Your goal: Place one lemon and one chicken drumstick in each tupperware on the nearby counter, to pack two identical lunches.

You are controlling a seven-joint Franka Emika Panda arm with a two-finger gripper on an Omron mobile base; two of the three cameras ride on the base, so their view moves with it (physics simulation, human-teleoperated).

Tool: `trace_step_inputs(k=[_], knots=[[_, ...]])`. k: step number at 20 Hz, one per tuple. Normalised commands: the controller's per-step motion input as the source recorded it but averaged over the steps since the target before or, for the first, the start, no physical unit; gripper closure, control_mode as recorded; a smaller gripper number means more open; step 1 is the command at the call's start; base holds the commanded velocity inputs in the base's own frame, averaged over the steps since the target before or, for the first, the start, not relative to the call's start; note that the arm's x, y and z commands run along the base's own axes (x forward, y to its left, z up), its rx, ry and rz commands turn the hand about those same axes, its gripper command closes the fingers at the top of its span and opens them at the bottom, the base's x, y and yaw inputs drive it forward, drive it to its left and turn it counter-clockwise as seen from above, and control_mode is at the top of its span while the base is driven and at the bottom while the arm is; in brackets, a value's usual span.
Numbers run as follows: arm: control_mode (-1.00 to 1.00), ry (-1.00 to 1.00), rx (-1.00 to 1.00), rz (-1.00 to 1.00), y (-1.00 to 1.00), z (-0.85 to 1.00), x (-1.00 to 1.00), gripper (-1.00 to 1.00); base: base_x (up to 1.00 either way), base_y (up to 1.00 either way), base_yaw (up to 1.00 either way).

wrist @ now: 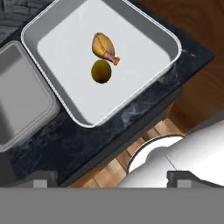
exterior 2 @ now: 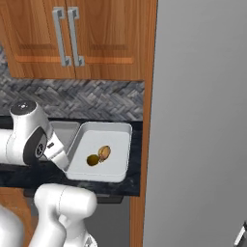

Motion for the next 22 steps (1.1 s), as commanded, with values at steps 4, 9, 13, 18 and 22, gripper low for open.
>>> trace_step_inputs(k=[4,9,13,18,22], knots=[[1.0,0.0,0.0,0.0,0.0,0.0,0.0,-1.0,-1.0,-0.01,-0.06],[1.0,0.0,0.0,0.0,0.0,0.0,0.0,-1.0,-1.0,-0.53,-0.2],[1.0,0.0,0.0,0.0,0.0,0.0,0.0,-1.0,-0.72,-1.0,-0.25],[1.0,0.0,0.0,0.0,0.0,0.0,0.0,-1.0,0.23,-1.0,-0.06],[1.0,0.0,0.0,0.0,0.0,0.0,0.0,-1.0,0.53,-1.0,0.04]])
